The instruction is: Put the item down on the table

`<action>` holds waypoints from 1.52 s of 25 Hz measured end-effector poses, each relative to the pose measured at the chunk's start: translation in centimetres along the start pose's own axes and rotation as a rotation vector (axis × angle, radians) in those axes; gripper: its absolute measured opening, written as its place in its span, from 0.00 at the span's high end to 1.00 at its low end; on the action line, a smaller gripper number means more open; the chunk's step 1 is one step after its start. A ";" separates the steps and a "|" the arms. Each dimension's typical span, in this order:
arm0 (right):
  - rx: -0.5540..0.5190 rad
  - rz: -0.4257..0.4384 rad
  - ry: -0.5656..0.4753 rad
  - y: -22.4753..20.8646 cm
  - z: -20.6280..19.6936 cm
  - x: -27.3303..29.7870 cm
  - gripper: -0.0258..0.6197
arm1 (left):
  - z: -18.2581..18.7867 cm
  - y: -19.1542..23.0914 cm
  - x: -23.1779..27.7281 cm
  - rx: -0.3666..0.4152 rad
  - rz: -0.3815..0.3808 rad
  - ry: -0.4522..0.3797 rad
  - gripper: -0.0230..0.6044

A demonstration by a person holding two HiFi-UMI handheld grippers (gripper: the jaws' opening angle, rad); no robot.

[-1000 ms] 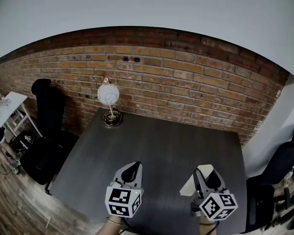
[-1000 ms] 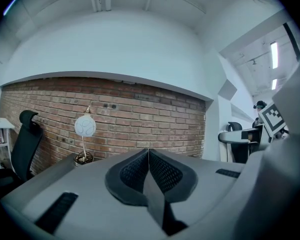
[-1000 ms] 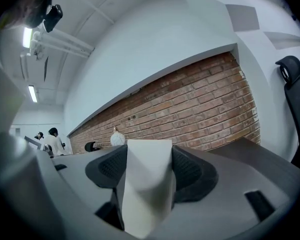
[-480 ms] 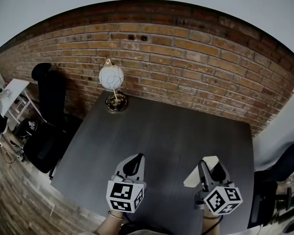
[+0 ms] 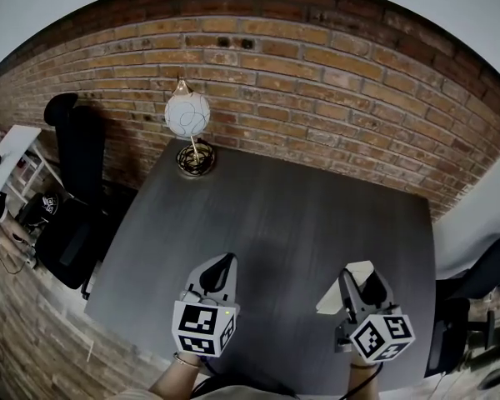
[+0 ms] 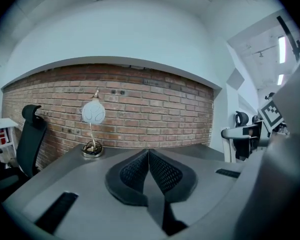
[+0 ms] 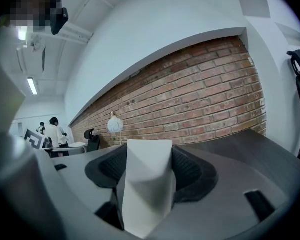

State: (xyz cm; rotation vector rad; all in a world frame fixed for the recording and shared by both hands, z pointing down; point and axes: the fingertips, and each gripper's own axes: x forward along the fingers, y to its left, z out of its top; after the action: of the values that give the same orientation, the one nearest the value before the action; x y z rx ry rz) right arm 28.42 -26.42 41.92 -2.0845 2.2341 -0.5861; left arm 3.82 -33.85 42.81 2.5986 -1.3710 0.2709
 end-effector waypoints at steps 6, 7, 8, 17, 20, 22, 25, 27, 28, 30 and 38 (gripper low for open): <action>-0.080 0.044 0.075 -0.6 -3.0 0.1 0.50 | -2.1 0.4 -0.3 -0.010 0.007 0.033 0.93; -0.101 0.056 0.092 -0.7 -3.4 0.2 0.50 | -2.5 0.3 -0.3 -0.012 0.008 0.037 0.93; -0.122 0.067 0.106 -0.7 -3.8 0.3 0.50 | -2.9 0.4 -0.3 -0.014 0.008 0.043 0.93; -0.313 0.217 0.196 -0.1 -6.7 1.8 0.50 | -5.8 -0.4 -1.1 -0.026 0.016 0.081 0.93; -0.380 0.278 0.221 0.4 -7.7 2.6 0.50 | -7.0 -0.5 -1.6 -0.036 0.023 0.098 0.93; -0.426 0.321 0.243 0.8 -8.4 3.3 0.50 | -7.7 -0.5 -1.9 -0.042 0.032 0.108 0.93; -0.499 0.387 0.278 1.0 -9.1 4.1 0.50 | -8.5 -0.5 -2.1 -0.044 0.043 0.124 0.93; -0.544 0.433 0.304 1.2 -9.6 4.5 0.50 | -9.0 -0.4 -2.2 -0.048 0.051 0.132 0.93; -0.566 0.455 0.318 1.3 -9.9 4.7 0.50 | -9.1 -0.4 -2.2 -0.051 0.054 0.134 0.93; -0.609 0.498 0.347 1.5 -10.5 5.0 0.50 | -9.4 -0.4 -2.2 -0.056 0.063 0.136 0.93; -0.743 0.656 0.503 3.0 -13.8 4.4 0.50 | -10.0 0.0 -2.7 -0.063 0.094 0.143 0.93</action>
State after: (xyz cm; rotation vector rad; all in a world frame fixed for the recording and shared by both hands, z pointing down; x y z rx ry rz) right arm 21.27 -27.11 54.88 -1.2440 3.6109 -0.2509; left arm 1.57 -29.20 51.75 2.4167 -1.4292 0.4112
